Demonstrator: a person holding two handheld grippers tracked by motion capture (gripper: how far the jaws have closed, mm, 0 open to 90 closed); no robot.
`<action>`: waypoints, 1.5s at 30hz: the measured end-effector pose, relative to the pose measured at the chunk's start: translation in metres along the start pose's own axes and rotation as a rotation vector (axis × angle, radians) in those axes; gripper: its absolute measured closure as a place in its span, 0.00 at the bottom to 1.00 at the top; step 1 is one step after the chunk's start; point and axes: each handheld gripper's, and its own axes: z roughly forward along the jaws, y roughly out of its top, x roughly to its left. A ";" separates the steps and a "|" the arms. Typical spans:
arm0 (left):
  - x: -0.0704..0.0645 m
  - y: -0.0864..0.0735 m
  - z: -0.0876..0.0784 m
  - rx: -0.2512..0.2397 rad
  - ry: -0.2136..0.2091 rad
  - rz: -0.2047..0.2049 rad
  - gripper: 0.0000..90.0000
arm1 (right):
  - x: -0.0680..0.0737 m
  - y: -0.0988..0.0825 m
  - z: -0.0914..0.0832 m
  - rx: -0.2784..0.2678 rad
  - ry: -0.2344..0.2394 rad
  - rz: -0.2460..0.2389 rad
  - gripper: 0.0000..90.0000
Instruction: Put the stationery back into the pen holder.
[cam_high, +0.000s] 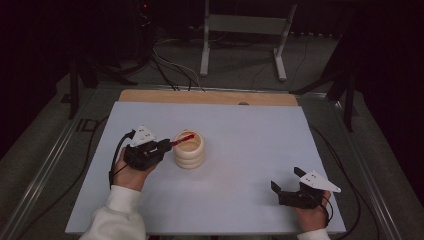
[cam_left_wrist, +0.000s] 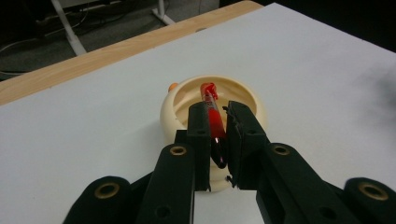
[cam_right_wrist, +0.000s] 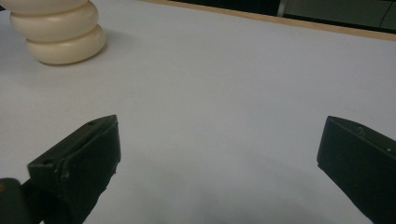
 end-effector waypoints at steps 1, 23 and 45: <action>0.000 0.000 0.000 -0.003 0.000 -0.002 0.90 | 0.000 0.000 0.000 0.000 0.001 0.000 0.00; 0.002 0.005 0.013 0.004 -0.006 -0.017 0.89 | 0.000 0.000 0.000 0.001 0.000 -0.002 0.00; 0.000 0.006 0.039 0.020 0.007 -0.020 0.81 | 0.000 0.000 0.000 -0.002 0.001 -0.004 0.00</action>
